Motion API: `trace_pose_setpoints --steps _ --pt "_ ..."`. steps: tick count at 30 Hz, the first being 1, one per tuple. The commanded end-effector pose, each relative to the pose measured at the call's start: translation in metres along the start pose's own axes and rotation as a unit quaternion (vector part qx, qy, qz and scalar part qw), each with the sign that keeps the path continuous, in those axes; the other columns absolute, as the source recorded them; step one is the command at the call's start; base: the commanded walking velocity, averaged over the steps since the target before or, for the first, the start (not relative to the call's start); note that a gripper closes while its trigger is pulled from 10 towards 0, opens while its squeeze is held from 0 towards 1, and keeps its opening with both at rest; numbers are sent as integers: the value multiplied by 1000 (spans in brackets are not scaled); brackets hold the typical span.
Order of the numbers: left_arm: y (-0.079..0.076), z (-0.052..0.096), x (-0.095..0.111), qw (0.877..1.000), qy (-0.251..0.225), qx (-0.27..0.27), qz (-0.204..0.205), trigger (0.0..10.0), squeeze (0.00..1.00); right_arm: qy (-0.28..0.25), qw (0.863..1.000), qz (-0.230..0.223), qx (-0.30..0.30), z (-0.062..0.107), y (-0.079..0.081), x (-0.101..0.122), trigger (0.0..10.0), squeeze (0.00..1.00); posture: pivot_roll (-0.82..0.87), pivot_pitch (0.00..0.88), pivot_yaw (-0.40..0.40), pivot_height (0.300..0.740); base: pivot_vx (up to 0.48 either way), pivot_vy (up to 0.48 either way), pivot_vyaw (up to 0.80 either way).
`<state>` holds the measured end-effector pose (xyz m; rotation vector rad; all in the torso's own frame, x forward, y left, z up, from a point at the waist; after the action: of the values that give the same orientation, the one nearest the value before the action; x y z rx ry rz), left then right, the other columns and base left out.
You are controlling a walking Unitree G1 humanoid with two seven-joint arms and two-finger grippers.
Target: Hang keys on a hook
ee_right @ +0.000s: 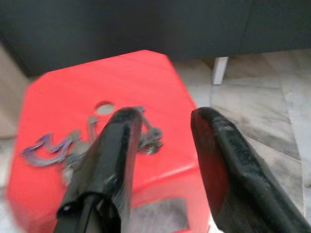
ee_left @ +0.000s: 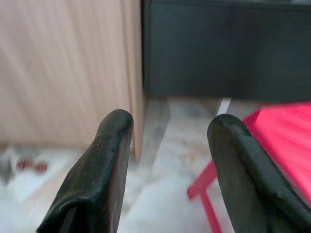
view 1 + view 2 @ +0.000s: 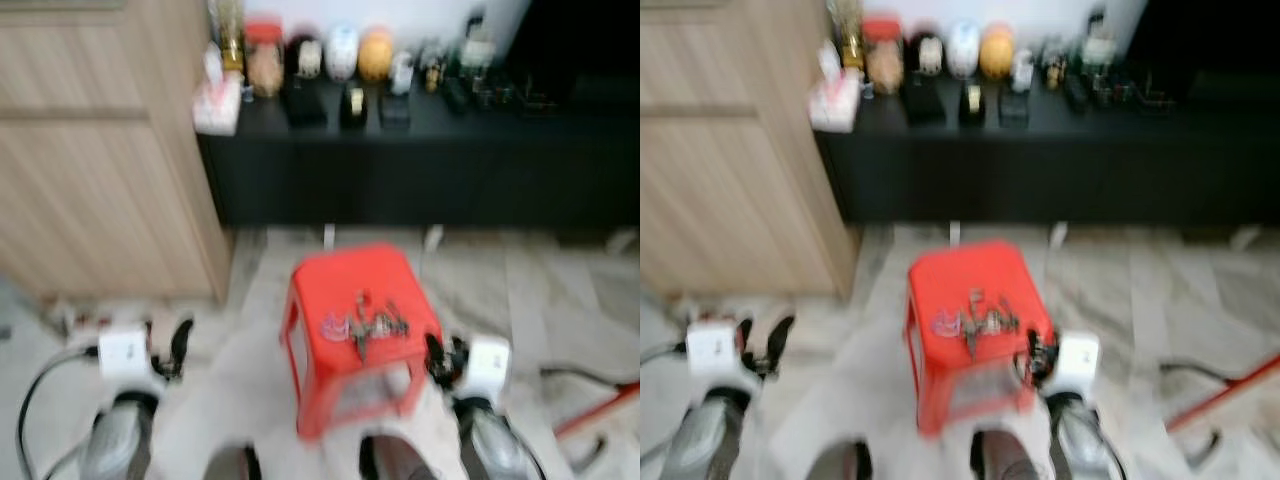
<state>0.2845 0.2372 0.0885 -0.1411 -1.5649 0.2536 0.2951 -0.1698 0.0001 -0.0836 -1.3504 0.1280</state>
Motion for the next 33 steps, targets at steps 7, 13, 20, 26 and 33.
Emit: trace_pose_setpoints --steps 7,13,20,26,33 --pt "2 17 -3 1000 15 0 2 10000 0 13 1000 4 -15 4 -12 -9 10000 0 -159 124 -28 626 0 0 0" --pt "11 22 -14 1000 29 9 3 10000 0 17 1000 7 -11 4 -12 -10 10000 0 -162 126 -32 626 0 0 0" --pt "12 23 -17 999 27 20 -1 10000 0 9 998 59 32 5 -3 -8 10000 0 -159 127 -32 626 0 0 0" --pt "8 22 -17 1000 23 7 -3 10000 0 -18 994 86 65 10 -1 2 10000 0 -165 131 -30 626 0 0 0" --pt "16 28 -25 999 31 10 0 10000 0 -17 991 98 89 13 8 3 10000 0 -159 135 -32 626 0 0 0"
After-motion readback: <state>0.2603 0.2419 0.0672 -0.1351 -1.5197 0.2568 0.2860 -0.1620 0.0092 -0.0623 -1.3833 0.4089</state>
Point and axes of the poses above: a point about 5 cm out from each wrist's last joint towards the gripper, its own z axis pointing back from the gripper into the wrist, its own x axis along the axis of the wrist's last joint, y = z × x, the point moved 5 cm from there along -z, pointing out of the wrist towards the gripper, and after that the axes turned 15 degrees about z, right-handed, at the moved point
